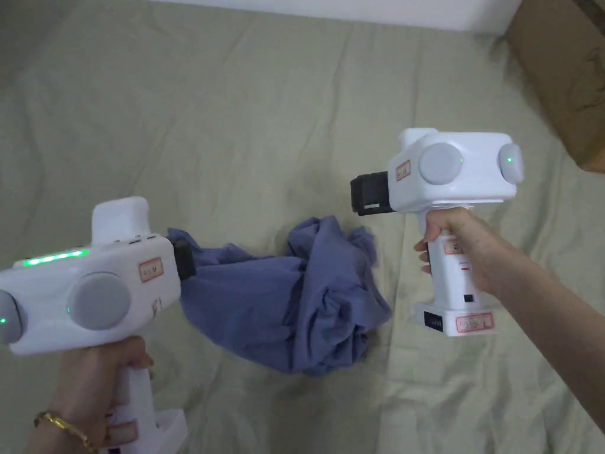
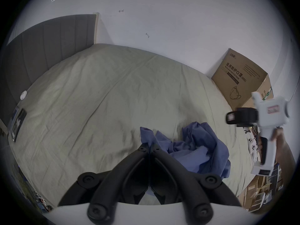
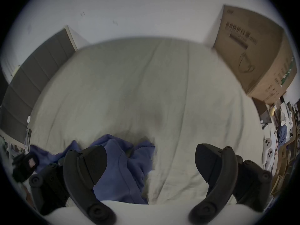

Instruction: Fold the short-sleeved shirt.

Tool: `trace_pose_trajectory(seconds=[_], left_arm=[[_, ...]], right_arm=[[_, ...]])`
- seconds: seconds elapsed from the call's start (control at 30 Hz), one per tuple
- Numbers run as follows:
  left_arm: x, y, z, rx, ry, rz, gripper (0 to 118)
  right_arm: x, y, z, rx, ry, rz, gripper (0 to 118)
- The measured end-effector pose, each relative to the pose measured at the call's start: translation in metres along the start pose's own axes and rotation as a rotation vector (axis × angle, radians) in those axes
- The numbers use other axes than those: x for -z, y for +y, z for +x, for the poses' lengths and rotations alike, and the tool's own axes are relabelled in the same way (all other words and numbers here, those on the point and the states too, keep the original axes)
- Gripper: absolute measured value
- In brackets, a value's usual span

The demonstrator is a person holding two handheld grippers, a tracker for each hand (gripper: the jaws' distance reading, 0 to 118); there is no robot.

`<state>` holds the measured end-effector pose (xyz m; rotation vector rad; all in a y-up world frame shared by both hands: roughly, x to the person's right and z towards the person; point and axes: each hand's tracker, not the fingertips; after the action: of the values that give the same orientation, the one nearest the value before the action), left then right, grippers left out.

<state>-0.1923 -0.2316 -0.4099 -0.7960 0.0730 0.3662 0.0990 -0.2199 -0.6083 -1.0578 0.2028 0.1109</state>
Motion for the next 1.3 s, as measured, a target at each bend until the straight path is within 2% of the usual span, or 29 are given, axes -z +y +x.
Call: trace_pose_trajectory(seconds=[0.1,0.23,0.27,0.33,0.37,0.4,0.5,0.6,0.7,0.9,1.1,1.3], left_arm=[[0.005,-0.007,-0.007,-0.025,0.000,-0.013,0],[0.008,-0.011,-0.012,-0.055,-0.002,-0.026,0],[0.010,-0.012,-0.013,-0.059,-0.003,-0.029,0],[0.012,-0.015,-0.013,-0.056,0.004,-0.036,0],[0.014,-0.015,-0.014,-0.055,0.009,-0.038,0],[0.016,-0.015,-0.016,-0.054,0.011,-0.043,0],[0.018,-0.014,-0.021,-0.064,0.008,-0.047,0],[0.008,-0.004,-0.024,-0.069,0.005,-0.027,0],[-0.013,0.016,-0.029,-0.096,-0.026,0.044,0],[-0.084,0.055,-0.032,-0.156,-0.057,0.219,0],[-0.170,0.090,-0.025,-0.143,-0.115,0.423,0],[-0.243,0.115,-0.022,-0.130,-0.147,0.559,0]], right_arm=[[0.042,0.001,-0.005,0.018,-0.046,-0.106,108],[0.075,-0.004,-0.009,0.031,-0.075,-0.147,88],[0.070,-0.011,-0.015,0.026,-0.075,-0.151,77],[0.073,-0.019,-0.019,0.024,-0.057,-0.158,32],[0.076,-0.018,-0.018,0.036,-0.017,-0.177,14],[0.075,-0.021,-0.017,0.049,-0.002,-0.184,9],[0.058,-0.022,-0.006,0.057,0.017,-0.166,6],[0.013,-0.021,0.018,0.128,0.081,-0.065,6],[-0.055,-0.021,0.050,0.131,0.123,0.057,6],[-0.206,-0.045,0.108,0.171,0.134,0.320,6],[-0.328,-0.077,0.152,0.184,0.058,0.571,6],[-0.408,-0.104,0.175,0.199,0.007,0.719,6]])
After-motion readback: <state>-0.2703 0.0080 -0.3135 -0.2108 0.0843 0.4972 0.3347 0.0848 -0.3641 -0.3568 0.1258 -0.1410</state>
